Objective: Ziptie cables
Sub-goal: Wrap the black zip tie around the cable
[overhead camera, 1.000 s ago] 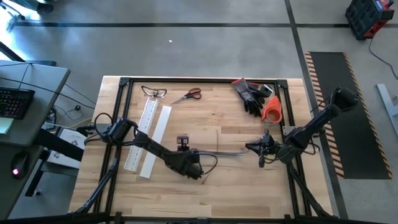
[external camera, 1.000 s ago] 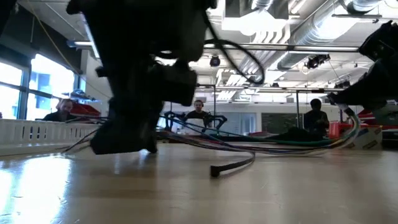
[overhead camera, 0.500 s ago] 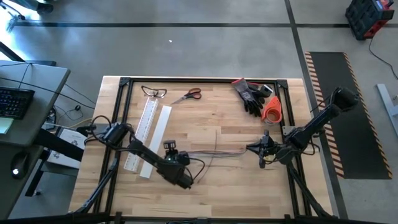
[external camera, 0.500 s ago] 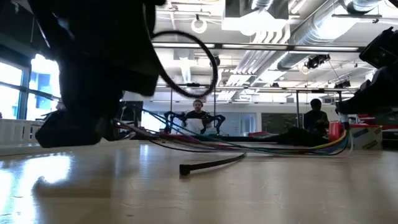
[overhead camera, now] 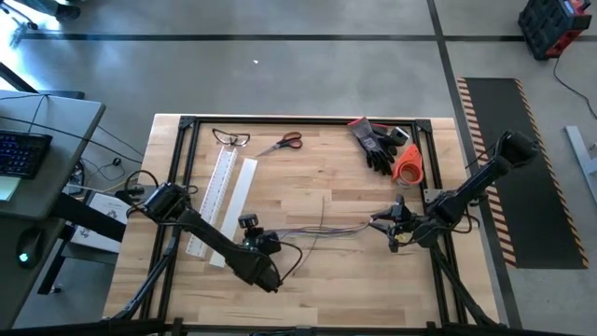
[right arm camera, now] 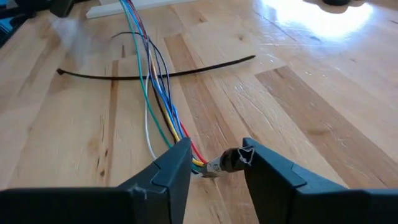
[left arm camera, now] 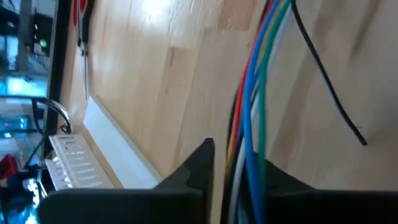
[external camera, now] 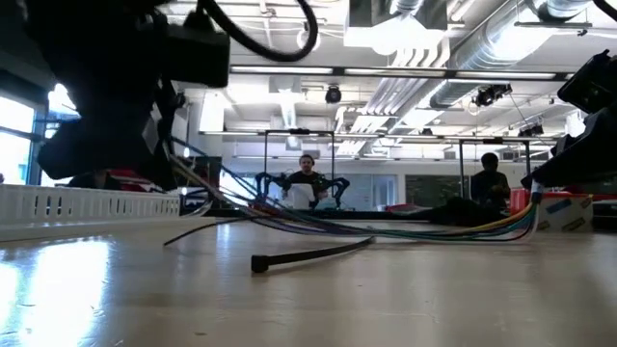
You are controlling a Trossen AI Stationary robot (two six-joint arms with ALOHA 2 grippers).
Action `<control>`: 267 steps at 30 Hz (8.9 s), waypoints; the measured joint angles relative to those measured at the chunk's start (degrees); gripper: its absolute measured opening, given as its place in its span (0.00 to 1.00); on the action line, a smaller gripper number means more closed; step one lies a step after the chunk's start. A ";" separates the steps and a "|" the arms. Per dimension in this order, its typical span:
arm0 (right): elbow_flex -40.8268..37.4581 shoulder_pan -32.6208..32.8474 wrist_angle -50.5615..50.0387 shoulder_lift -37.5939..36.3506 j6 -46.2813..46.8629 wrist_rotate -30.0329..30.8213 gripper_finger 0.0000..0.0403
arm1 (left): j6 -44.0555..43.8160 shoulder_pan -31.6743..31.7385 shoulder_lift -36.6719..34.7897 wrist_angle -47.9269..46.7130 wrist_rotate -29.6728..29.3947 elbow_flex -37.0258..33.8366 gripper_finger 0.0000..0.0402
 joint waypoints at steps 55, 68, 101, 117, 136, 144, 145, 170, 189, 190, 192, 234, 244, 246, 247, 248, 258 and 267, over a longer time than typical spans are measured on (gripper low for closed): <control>4.09 -0.59 -1.85 0.00 -0.23 0.78 0.32 | -12.34 -0.27 -31.11 13.52 8.69 -19.81 0.55; 4.09 -5.04 0.87 3.01 -0.26 -1.72 0.32 | 7.05 -0.91 -7.29 49.05 27.83 -10.68 0.34; 4.11 -4.87 4.59 8.28 0.17 -2.26 0.32 | -4.61 -4.85 3.93 31.03 12.53 1.23 0.26; 4.11 -4.87 4.59 8.28 -0.16 -2.26 0.32 | 0.94 -5.88 4.64 35.02 8.82 0.96 0.26; 4.11 -4.87 8.54 8.28 -2.93 -7.31 0.32 | 2.87 -4.49 6.28 37.04 5.60 2.35 0.02; 4.13 -4.87 22.78 9.77 -18.68 -14.58 0.32 | 11.32 -1.56 6.40 32.58 5.55 9.10 0.00; 4.37 -4.85 23.60 10.74 -19.89 -14.92 0.32 | 13.04 -1.19 6.38 32.47 5.56 9.76 0.00; 33.05 -8.55 23.16 52.00 -39.21 -14.46 0.32 | 31.65 6.09 6.16 33.81 12.93 15.81 0.00; 35.50 -12.33 25.98 53.64 -41.74 -21.81 0.08 | 33.99 6.10 6.12 37.14 12.95 15.83 0.00; 35.50 -12.29 25.99 53.64 -41.71 -21.86 0.04 | 34.00 6.10 6.12 37.20 12.93 15.83 0.00; 35.45 -12.16 26.30 53.64 -41.30 -21.69 0.02 | 34.06 6.08 6.12 37.30 13.04 15.83 0.01; 20.63 -15.11 56.13 53.64 -30.07 -22.59 0.00 | 34.98 1.84 4.12 83.47 -8.40 -7.62 0.39; 20.63 -15.80 58.07 53.64 -28.86 -23.26 0.00 | 34.04 1.86 4.77 83.64 -8.84 -7.61 0.39; 20.63 -15.82 58.07 53.64 -28.79 -24.43 0.00 | 34.04 1.88 5.32 83.54 -9.11 -7.78 0.39; 20.63 -15.80 58.20 53.64 -28.67 -25.13 0.00 | 34.05 1.90 5.53 85.06 -9.17 -8.02 0.39; 20.63 -15.80 58.64 53.64 -28.65 -25.40 0.00 | 34.49 1.90 5.59 86.85 -9.28 -8.65 0.39; 20.63 -15.76 60.49 53.64 -29.23 -26.87 0.00 | 38.01 3.56 6.64 104.40 -8.23 -14.36 0.39; 20.63 -15.47 61.81 53.64 -30.00 -29.57 0.00 | 40.12 5.02 10.73 112.69 -6.10 -14.36 0.39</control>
